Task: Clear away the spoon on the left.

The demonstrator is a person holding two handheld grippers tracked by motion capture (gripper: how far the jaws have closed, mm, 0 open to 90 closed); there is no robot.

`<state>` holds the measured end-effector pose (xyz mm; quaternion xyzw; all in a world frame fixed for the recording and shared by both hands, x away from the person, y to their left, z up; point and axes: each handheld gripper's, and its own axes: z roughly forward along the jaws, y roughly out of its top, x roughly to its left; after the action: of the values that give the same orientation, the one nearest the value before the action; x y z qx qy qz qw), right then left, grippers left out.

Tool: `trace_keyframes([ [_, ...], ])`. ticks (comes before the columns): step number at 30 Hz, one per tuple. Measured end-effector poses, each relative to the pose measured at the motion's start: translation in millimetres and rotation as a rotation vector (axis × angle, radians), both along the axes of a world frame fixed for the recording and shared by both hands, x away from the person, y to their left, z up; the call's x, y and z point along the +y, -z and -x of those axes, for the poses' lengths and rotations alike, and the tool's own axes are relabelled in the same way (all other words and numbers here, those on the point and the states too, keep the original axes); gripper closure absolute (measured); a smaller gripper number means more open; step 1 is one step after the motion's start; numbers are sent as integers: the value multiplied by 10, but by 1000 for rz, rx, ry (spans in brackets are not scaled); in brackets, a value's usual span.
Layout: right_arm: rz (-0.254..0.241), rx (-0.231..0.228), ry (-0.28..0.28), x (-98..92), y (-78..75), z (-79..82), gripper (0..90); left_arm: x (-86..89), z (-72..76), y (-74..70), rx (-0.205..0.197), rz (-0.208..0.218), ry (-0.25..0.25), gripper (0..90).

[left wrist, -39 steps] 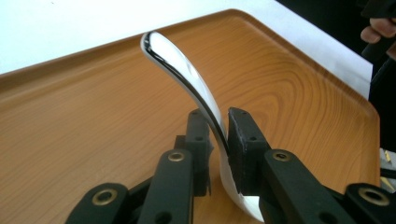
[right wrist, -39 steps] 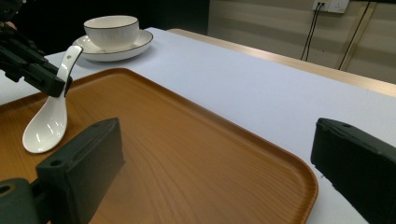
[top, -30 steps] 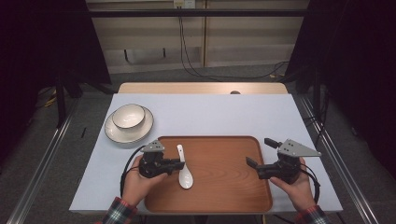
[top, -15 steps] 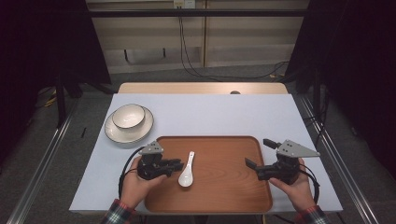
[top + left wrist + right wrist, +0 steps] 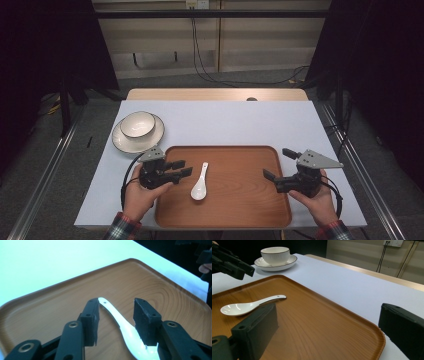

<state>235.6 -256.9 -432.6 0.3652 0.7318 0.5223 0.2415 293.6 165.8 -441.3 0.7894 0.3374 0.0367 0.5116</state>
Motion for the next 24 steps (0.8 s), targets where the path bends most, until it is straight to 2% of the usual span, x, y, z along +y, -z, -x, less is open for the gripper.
trace_keyframes([
  [10,-4,-3,8,-5,-6,3,19,148,-29,-106,-35,49,-52,477],
  [24,-7,-7,12,-15,-11,3,20,296,-51,-196,-81,53,-102,356],
])
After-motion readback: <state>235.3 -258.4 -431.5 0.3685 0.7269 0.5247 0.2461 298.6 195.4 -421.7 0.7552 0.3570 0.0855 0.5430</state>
